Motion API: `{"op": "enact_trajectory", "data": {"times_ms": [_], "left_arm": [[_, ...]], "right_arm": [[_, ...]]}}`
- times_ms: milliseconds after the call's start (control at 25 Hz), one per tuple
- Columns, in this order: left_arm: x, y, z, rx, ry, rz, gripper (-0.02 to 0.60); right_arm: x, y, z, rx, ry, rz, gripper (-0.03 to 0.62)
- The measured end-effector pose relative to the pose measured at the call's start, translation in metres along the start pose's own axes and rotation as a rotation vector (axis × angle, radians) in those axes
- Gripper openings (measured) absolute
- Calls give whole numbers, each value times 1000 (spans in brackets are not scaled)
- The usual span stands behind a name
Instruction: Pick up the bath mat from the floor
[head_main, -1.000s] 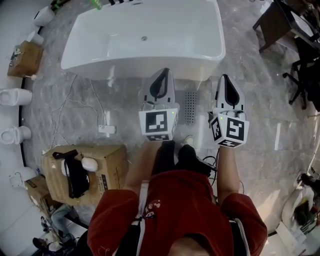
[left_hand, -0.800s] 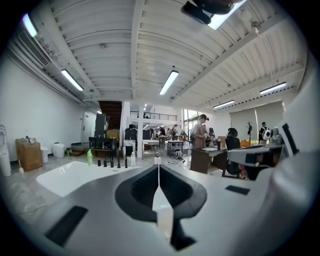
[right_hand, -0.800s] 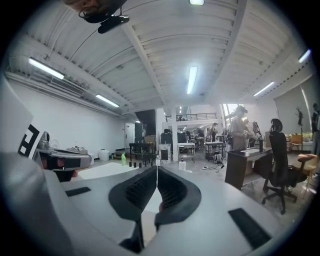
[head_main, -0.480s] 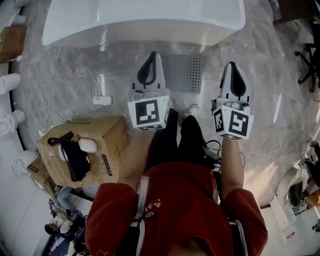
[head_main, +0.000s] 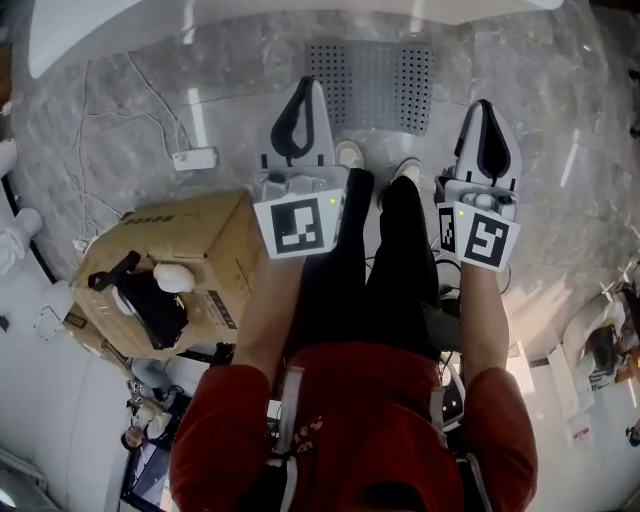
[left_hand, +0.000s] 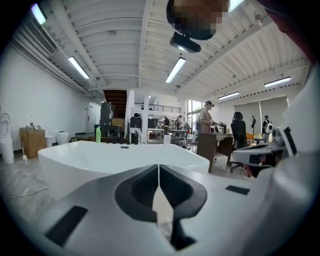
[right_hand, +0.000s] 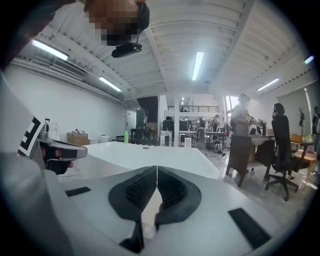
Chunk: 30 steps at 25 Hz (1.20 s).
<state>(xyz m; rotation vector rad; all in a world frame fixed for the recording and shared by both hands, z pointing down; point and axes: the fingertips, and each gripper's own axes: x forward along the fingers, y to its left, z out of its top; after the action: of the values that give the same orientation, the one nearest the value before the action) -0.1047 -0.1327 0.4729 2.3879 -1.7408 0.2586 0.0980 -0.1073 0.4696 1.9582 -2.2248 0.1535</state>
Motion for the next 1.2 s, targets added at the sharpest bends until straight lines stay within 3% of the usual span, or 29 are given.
{"op": "enact_trajectory", "data": {"times_ms": [240, 680, 1000, 1120, 1200], "left_arm": [[16, 14, -91, 20, 64, -15, 17], [53, 9, -288, 66, 302, -30, 18], [81, 22, -418, 70, 527, -16, 23], [90, 28, -462, 51, 617, -18, 146], [93, 33, -488, 40, 659, -13, 167]], "right_arm": [[12, 8, -93, 11, 93, 8, 12], [42, -4, -294, 14, 324, 48, 14], [70, -18, -415, 71, 516, 52, 138], [79, -20, -454, 74, 582, 58, 170], [81, -20, -478, 72, 624, 71, 189]]}}
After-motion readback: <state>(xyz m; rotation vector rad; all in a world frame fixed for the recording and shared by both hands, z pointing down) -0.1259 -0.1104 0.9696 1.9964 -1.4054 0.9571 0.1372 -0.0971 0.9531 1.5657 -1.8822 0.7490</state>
